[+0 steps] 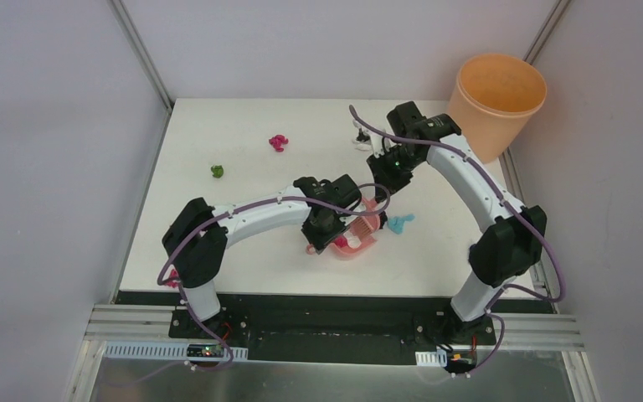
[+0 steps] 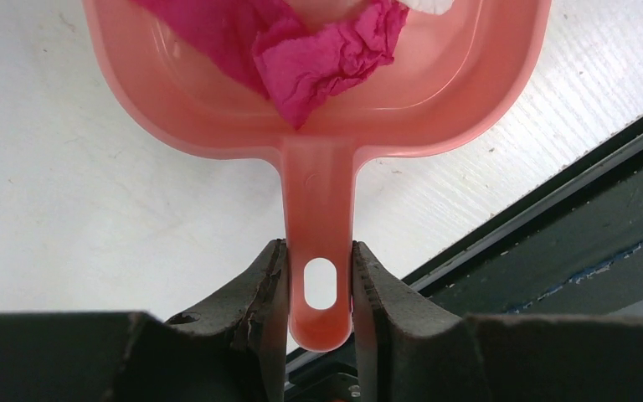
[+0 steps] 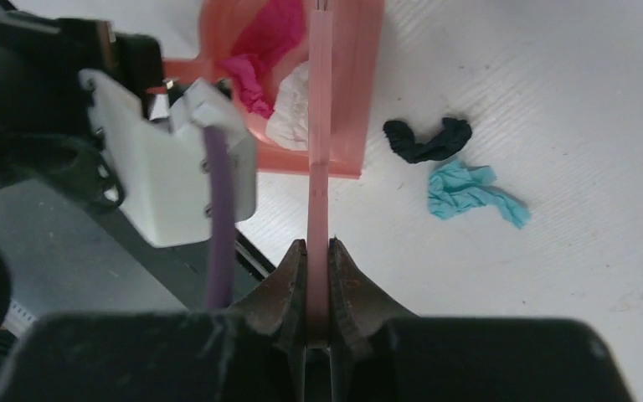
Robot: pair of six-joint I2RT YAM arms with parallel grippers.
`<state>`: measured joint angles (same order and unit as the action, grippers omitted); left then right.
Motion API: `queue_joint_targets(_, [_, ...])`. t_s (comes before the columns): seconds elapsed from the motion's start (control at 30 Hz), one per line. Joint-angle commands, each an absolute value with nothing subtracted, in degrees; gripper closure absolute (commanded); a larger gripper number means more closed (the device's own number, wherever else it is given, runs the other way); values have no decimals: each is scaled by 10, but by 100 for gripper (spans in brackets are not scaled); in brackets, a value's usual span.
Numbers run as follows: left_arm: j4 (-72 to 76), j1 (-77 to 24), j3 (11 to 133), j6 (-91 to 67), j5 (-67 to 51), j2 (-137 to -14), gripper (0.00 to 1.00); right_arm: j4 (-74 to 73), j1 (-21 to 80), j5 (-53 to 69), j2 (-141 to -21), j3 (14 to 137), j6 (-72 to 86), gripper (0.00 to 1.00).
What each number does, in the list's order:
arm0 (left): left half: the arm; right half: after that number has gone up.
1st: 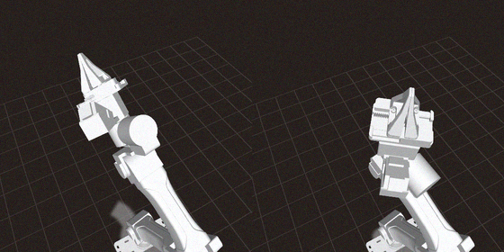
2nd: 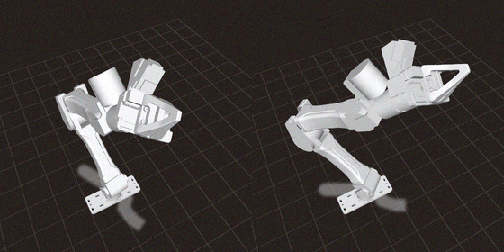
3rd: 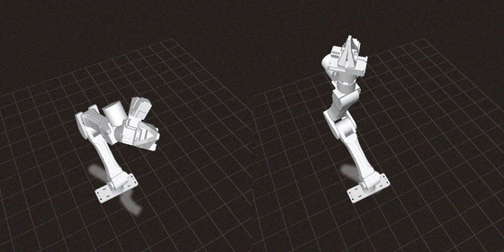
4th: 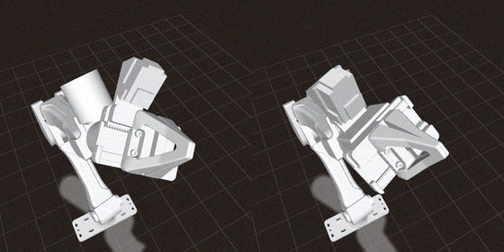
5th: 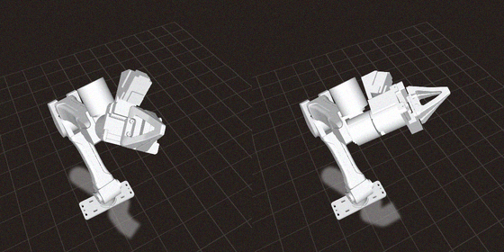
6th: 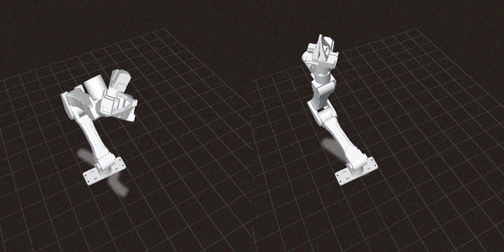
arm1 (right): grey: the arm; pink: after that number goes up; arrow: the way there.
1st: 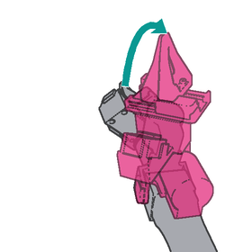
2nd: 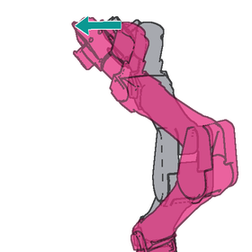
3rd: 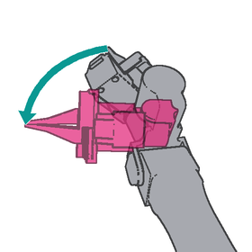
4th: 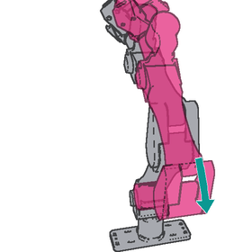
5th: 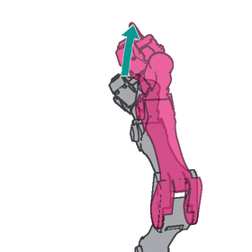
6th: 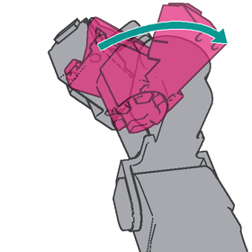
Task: Sweep away the paper scraps from the table
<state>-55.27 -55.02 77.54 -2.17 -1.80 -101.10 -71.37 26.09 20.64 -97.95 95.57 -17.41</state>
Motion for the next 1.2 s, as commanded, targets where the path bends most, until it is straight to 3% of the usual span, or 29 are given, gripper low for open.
queue_joint_targets(0.0, [-526,-548,776,-28,-11,-994,100,-739,259,268,-912,958,-175,100])
queue_joint_targets(0.3, [-554,-557,758,-36,-18,-927,100,-716,183,68,-875,1005,-164,100])
queue_joint_targets(0.5, [-643,-591,807,-52,8,-927,100,-661,179,-170,-871,956,-155,100])
queue_joint_targets(0.6, [-664,-605,820,-51,19,-944,100,-639,178,-231,-876,926,-147,100])
queue_joint_targets(0.77, [-663,-618,826,-49,24,-980,100,-654,179,-185,-890,910,-137,100])
queue_joint_targets(1.17, [-640,-618,867,-43,1,-1070,100,-677,213,92,-900,849,-131,100])
